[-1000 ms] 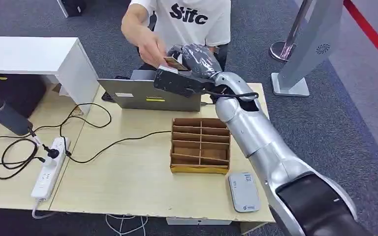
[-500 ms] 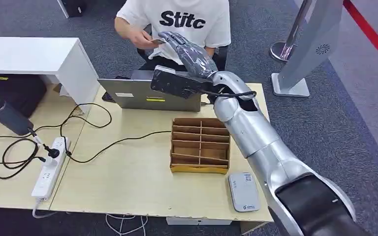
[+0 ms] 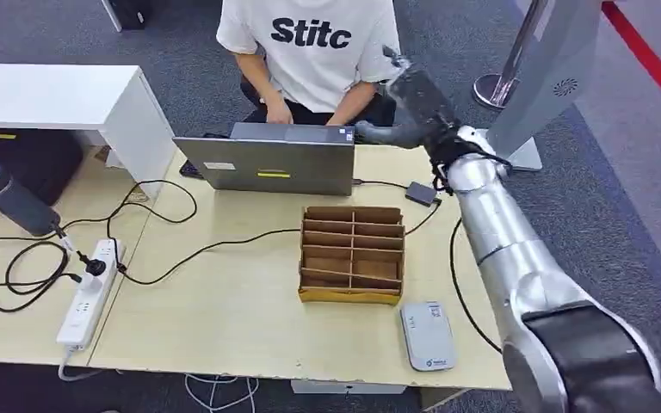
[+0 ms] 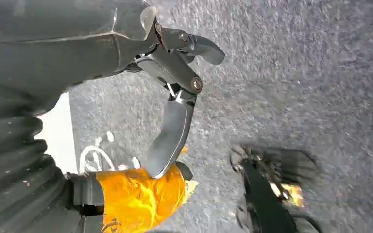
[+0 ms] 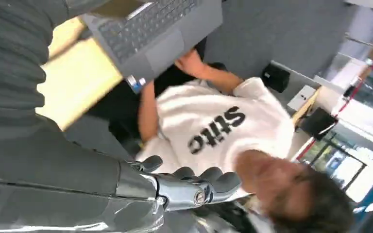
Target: Pass the card to the sensor for recognition and then transmit it.
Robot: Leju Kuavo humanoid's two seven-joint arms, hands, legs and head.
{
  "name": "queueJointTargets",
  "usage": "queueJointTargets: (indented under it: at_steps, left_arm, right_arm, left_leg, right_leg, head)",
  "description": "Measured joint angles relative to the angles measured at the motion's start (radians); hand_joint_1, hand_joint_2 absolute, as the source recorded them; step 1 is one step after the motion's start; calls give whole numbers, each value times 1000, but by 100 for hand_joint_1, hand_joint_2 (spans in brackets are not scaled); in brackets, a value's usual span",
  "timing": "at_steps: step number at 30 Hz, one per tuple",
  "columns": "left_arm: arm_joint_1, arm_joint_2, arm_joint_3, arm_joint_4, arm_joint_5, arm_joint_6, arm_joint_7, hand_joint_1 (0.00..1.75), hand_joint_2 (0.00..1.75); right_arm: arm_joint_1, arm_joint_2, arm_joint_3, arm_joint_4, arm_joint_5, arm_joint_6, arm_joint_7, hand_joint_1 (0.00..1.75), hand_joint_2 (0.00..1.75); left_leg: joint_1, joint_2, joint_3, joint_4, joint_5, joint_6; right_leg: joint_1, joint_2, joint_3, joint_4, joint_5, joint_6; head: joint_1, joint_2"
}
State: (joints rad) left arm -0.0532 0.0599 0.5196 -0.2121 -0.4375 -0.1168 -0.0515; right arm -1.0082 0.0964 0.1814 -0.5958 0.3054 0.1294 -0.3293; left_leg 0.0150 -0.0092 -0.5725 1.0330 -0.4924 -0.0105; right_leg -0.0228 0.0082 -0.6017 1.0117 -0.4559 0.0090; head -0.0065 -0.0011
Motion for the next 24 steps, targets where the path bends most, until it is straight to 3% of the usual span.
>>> queueJointTargets:
  at_steps: [6,9,13,15,24]
  left_arm:
    - [4,0,26,0,6,0,-16,0,175]
    - [7,-1,37,0,5,1,-17,0,175]
    - [10,-2,49,0,11,17,-13,0,175]
    - [12,-5,66,0,23,34,-9,0,175]
    - [18,-17,127,0,41,68,-10,0,175]
  right_arm:
    - [48,-89,-178,84,-120,62,-64,0,175]
    - [105,-126,-269,98,-210,135,-146,0,175]
    - [181,-145,-328,94,-222,195,-250,0,175]
    - [261,-143,-336,23,-222,230,-311,0,175]
    - [570,-72,-338,-373,-260,324,-326,0,175]
  left_leg:
    - [0,2,1,0,-1,2]
    - [0,0,0,0,-2,2]
    - [1,1,0,-1,-2,2]
    - [1,1,0,-1,-2,2]
    - [1,-2,-1,-1,-2,2]
  right_leg:
    - [0,1,-1,0,0,0]
    - [0,0,-1,0,0,0]
    - [1,1,-1,0,-1,0]
    - [1,0,0,0,-1,0]
    - [1,-3,0,0,-3,1]
  head:
    - [-1,0]
    - [0,0]
    - [0,0]
    - [0,0]
    - [0,0]
